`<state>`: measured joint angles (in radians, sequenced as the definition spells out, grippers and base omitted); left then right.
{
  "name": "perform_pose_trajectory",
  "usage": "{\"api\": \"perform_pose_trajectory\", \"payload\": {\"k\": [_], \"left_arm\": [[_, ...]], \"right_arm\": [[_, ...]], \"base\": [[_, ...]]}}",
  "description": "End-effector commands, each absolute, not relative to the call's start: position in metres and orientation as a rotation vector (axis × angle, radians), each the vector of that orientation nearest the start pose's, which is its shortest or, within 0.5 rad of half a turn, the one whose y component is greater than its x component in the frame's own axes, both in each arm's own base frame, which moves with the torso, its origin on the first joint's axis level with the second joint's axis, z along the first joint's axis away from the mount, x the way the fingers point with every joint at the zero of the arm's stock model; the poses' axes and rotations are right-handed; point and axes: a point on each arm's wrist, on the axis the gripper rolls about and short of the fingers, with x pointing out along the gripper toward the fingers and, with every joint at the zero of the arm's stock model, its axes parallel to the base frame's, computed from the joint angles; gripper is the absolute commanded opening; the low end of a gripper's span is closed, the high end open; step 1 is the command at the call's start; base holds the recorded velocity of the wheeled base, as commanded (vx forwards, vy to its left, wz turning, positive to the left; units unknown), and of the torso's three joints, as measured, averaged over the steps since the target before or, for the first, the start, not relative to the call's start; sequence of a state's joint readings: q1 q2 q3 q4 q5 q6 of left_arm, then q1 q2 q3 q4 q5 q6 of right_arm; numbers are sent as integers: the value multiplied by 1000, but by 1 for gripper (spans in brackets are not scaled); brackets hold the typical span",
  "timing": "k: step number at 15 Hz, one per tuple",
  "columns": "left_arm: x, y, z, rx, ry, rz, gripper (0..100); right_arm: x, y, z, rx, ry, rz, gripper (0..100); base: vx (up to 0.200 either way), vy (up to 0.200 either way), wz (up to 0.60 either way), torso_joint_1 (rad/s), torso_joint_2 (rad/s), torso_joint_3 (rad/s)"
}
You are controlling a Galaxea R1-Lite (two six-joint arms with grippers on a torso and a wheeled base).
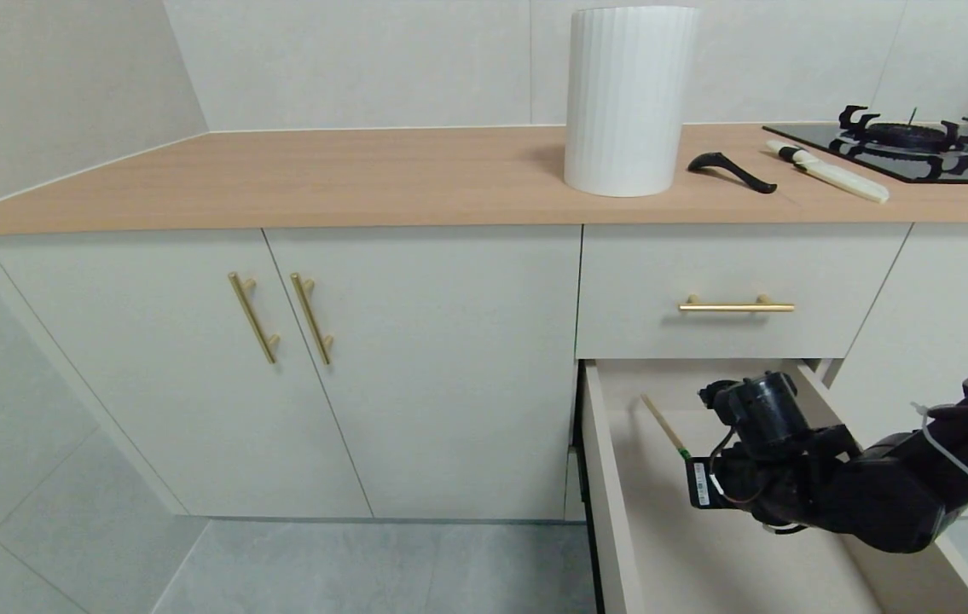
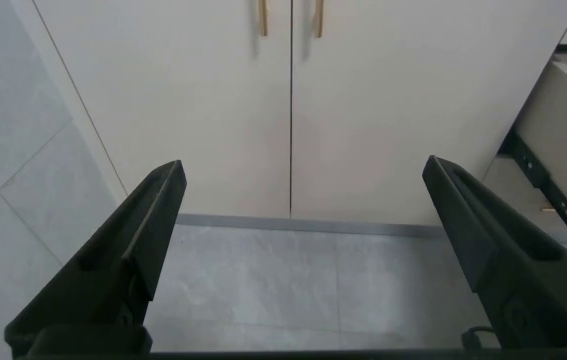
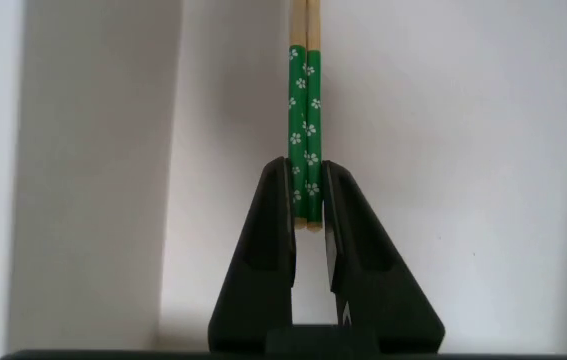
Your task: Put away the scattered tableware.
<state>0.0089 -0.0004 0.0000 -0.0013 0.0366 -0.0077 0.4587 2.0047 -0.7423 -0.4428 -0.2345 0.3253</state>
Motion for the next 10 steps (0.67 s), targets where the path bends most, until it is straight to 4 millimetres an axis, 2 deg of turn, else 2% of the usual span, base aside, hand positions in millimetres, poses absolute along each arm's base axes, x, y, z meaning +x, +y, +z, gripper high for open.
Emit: {"api": "perform_pose_trajectory", "payload": {"k": [1,2,6,8,10], "left_arm": [[-23,1,76,-8,-2,46,100],[-23,1,76,-8,-2,46,100],[-23,1,76,-8,-2,46,100],[-23,1,76,-8,-2,46,100],[-23,1,76,-8,-2,46,100]], "right_arm": [[290,142,37,1,836,77,0],[290,143,33,-4,848,77,0],[291,152,-15,-40,974,55,0],[293,153,-25,-47,988,50,0],[295,154,-27,-45,986,52,0]], "base": [[0,0,0,0,0,0],[0,0,0,0,0,0],[0,0,0,0,0,0],[0,0,0,0,0,0],[0,0,0,0,0,0]]}}
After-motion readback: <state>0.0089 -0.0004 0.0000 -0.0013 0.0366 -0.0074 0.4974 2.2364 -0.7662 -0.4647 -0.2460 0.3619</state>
